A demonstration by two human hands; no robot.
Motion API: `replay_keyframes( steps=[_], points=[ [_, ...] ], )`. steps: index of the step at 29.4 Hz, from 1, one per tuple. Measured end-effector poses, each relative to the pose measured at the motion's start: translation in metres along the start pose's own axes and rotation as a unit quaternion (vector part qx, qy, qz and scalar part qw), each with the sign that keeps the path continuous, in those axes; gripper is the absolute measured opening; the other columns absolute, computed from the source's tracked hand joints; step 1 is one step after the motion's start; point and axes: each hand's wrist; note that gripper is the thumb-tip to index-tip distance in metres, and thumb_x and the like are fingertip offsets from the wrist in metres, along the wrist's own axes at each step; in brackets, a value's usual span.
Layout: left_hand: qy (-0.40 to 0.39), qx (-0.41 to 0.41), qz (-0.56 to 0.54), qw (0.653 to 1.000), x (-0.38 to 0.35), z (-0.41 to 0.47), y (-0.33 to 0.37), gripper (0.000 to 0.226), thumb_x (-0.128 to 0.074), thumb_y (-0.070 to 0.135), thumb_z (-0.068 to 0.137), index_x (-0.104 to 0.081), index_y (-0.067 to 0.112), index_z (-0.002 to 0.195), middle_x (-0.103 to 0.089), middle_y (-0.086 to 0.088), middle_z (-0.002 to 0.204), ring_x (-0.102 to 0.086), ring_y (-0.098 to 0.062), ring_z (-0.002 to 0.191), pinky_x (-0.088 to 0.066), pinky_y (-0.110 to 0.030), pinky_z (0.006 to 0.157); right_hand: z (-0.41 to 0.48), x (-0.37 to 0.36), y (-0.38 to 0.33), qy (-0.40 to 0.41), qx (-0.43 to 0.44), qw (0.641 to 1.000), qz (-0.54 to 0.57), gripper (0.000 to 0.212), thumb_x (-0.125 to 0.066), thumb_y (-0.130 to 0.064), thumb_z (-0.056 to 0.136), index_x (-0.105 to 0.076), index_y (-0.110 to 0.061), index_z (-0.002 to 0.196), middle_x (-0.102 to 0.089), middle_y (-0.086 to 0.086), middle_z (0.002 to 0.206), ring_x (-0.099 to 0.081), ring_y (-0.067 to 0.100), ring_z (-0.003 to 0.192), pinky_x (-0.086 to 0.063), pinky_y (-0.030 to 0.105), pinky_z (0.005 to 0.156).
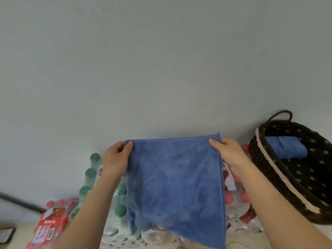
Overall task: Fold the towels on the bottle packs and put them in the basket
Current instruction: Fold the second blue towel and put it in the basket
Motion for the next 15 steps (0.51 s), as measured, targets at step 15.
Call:
replay_keyframes(
  steps=[15],
  points=[
    [-0.309,0.043,-0.136,0.94,-0.05,-0.038,0.056,0.033,-0.067,-0.01,0.077,-0.067,0.005,0.106,-0.071,-0.021,0.087,-0.067,-0.022,0.083,-0.054,-0.028,0.08,-0.028,-0.059,-0.008,-0.102,0.104,0.989,0.034,0.025,-0.077,-0.027,0.078,-0.073,-0.002,0.083,-0.072,0.02,0.081,-0.07,0.027,0.076,-0.056,0.045,0.072]
  ],
)
Point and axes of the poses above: each hand's wrist, its own z-axis towards the middle knuckle, its own x-axis out of the back of the hand, y = z × x
